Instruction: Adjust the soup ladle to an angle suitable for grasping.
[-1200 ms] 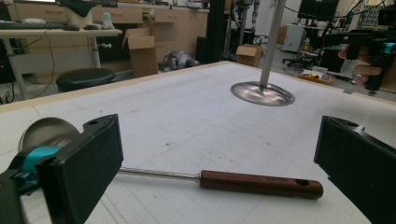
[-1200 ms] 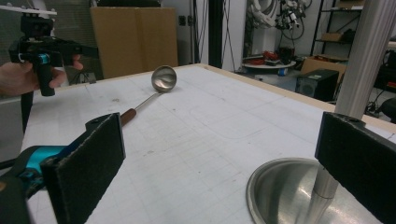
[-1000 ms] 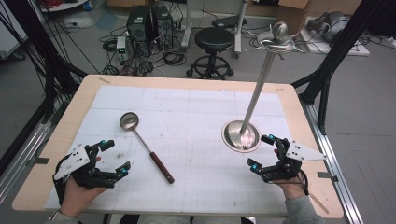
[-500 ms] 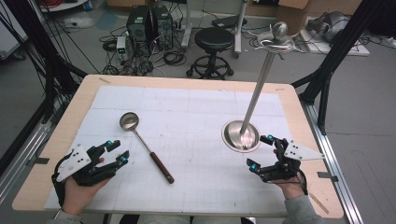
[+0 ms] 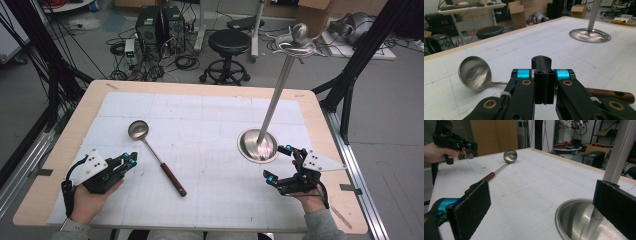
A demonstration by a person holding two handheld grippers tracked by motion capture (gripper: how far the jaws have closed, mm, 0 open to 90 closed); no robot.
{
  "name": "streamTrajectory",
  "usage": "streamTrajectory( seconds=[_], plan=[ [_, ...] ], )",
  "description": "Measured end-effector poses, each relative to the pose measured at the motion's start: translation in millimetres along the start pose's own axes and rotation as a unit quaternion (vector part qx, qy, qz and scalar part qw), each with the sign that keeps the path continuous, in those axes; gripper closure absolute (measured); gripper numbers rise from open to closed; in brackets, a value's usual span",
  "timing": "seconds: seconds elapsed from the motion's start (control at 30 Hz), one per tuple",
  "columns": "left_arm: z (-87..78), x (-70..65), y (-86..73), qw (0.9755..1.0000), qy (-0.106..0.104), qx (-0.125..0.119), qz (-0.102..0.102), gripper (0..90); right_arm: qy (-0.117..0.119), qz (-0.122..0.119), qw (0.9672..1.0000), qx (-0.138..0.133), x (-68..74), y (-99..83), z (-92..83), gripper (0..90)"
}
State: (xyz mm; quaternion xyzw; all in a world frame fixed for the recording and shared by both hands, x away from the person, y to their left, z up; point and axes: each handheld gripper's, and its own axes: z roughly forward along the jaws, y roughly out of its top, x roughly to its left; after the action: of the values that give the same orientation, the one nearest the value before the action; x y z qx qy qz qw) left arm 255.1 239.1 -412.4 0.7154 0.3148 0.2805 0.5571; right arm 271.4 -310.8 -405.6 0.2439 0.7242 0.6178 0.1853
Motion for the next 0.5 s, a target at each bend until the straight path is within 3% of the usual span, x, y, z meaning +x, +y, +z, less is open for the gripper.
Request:
streamTrajectory(
  seconds=[0.17,0.5],
  plan=[
    [9.0,8.0,1.3,0.9998,0.004,0.020,-0.001,89.7,0.000,0.000,1.0000,0.005,0.8,-0.3,1.0,0.6],
    [31.2,24.8,-7.5,0.9973,0.026,0.064,-0.026,89.7,0.001,-0.005,1.0000,0.007,0.4,-0.8,2.2,0.6]
  ],
)
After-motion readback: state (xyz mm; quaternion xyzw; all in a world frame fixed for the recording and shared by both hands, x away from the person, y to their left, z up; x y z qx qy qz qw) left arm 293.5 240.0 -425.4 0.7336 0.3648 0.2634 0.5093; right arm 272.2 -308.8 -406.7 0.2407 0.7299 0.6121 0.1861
